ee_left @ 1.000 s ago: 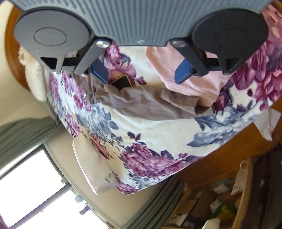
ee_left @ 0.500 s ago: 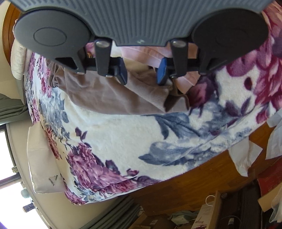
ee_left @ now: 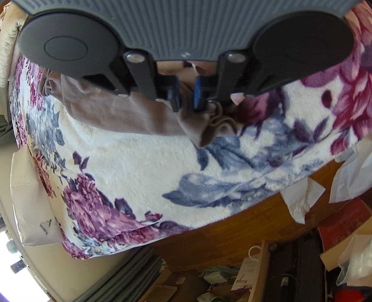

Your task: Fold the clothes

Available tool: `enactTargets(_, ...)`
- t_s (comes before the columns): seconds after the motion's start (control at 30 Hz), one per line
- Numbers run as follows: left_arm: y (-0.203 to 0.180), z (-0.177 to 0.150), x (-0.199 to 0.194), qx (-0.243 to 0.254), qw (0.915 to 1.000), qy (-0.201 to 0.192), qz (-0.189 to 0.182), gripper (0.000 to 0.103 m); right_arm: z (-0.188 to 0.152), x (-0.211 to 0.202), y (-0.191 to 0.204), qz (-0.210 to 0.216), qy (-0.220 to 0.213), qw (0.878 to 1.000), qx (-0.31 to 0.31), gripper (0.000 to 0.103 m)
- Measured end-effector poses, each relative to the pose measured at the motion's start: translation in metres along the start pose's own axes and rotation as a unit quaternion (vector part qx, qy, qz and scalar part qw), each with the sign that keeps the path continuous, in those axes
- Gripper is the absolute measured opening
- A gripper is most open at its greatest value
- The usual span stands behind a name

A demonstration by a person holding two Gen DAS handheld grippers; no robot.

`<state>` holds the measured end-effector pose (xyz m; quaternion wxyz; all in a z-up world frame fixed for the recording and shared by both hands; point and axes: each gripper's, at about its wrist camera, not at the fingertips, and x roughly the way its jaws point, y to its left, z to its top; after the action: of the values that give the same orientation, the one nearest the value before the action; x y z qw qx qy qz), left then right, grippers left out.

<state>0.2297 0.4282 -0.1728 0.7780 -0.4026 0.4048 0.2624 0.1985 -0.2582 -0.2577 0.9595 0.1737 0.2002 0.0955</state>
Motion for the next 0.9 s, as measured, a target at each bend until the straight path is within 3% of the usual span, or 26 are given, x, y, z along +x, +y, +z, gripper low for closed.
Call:
enactTargets(0.07, -0.012, 0.004, -0.014, 0.027, 0.9988, -0.041, -0.008, 0.004, -0.008, 0.026, -0.014, -0.024, 0.009, 1.0, 0.011, 0.081)
enactTargets(0.1, -0.021, 0.007, -0.024, 0.04, 0.997, -0.064, -0.018, 0.004, -0.013, 0.036, -0.02, -0.03, 0.019, 0.999, 0.026, 0.072)
enactTargets(0.17, -0.037, 0.012, -0.041, 0.062, 0.9923, -0.1, -0.039, 0.004, -0.014, 0.034, -0.025, -0.021, 0.013, 0.999, 0.034, 0.07)
enactTargets(0.23, -0.065, 0.012, -0.063, 0.104, 0.9817, -0.138, -0.08, 0.004, -0.015, 0.032, -0.028, -0.011, 0.007, 0.999, 0.041, 0.07)
enactTargets(0.37, -0.138, -0.006, -0.096, 0.198, 0.9513, -0.185, -0.147, 0.004, -0.014, 0.037, -0.036, 0.011, 0.018, 0.998, 0.059, 0.072)
enactTargets(0.47, -0.214, -0.043, -0.113, 0.285, 0.9164, -0.196, -0.201, 0.004, -0.013, 0.04, -0.037, 0.021, 0.023, 0.997, 0.066, 0.072)
enactTargets(0.53, -0.261, -0.077, -0.114, 0.349, 0.8861, -0.195, -0.235, 0.004, -0.013, 0.042, -0.038, 0.026, 0.025, 0.997, 0.069, 0.072)
enactTargets(0.63, -0.324, -0.133, -0.089, 0.426, 0.8548, -0.147, -0.257, 0.004, -0.013, 0.043, -0.044, 0.041, 0.026, 0.995, 0.083, 0.072)
enactTargets(0.73, -0.377, -0.204, -0.045, 0.494, 0.8295, -0.085, -0.246, 0.004, -0.013, 0.046, -0.055, 0.061, 0.024, 0.992, 0.112, 0.07)
enactTargets(0.8, -0.403, -0.247, -0.013, 0.515, 0.8214, -0.055, -0.24, 0.004, -0.013, 0.046, -0.056, 0.065, 0.024, 0.991, 0.116, 0.07)
enactTargets(0.9, -0.425, -0.304, 0.043, 0.544, 0.8146, -0.003, -0.202, 0.005, -0.013, 0.047, -0.056, 0.065, 0.025, 0.991, 0.116, 0.069)
